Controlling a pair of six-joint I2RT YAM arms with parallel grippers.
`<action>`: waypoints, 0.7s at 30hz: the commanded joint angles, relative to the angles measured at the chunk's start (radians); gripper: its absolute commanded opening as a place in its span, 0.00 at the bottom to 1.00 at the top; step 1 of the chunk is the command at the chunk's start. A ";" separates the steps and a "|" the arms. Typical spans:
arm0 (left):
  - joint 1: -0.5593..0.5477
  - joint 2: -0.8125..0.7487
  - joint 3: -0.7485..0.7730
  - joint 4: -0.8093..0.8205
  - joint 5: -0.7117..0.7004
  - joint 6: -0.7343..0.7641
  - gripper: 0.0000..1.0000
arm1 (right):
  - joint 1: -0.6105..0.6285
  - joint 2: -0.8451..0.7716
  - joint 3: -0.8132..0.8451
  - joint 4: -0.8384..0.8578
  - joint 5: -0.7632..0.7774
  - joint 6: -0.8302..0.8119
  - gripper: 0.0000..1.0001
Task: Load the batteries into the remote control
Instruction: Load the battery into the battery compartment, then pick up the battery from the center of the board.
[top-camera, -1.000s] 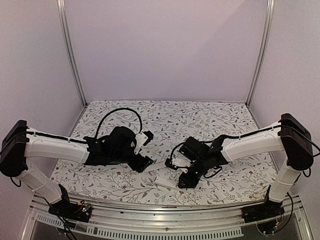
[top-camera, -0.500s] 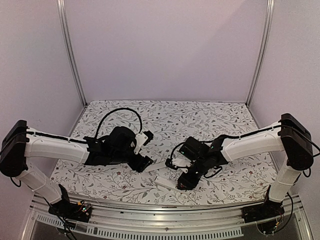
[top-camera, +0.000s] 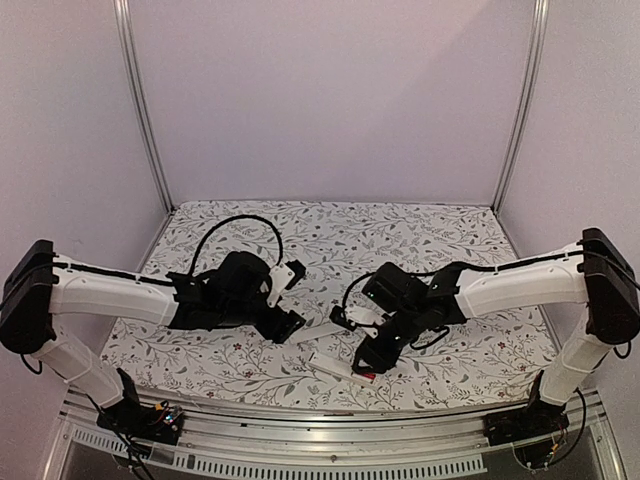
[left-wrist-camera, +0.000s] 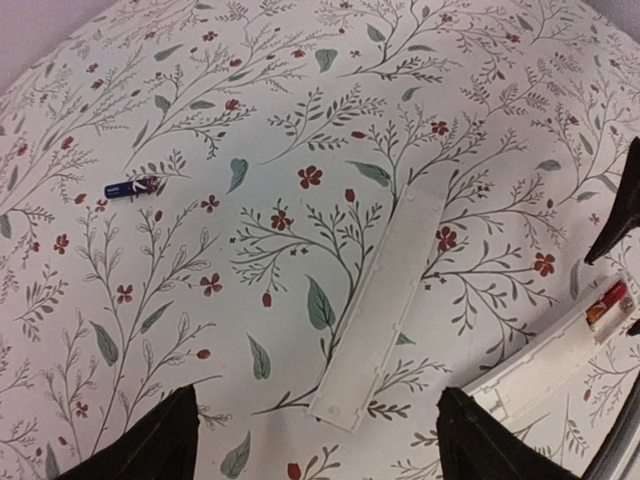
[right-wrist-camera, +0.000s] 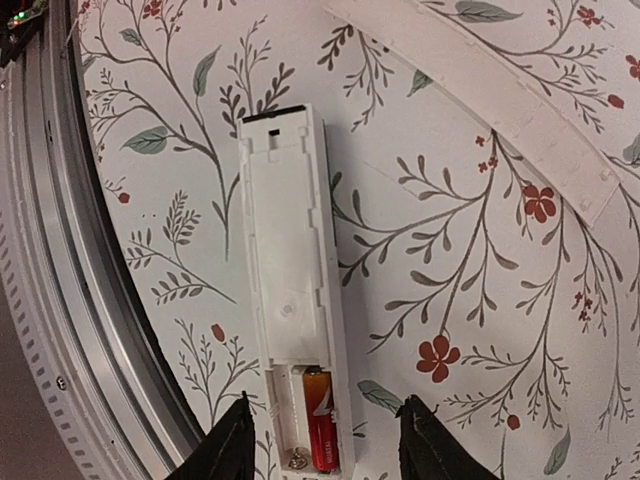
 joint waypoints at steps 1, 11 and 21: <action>0.070 0.000 0.032 0.001 0.036 -0.034 0.82 | 0.004 -0.073 0.019 0.001 0.006 0.011 0.48; 0.360 0.082 0.278 -0.008 0.180 -0.147 0.85 | -0.109 -0.267 -0.093 0.137 0.091 0.103 0.56; 0.412 0.493 0.775 -0.370 0.457 0.602 0.85 | -0.168 -0.320 -0.118 0.177 0.074 0.148 0.61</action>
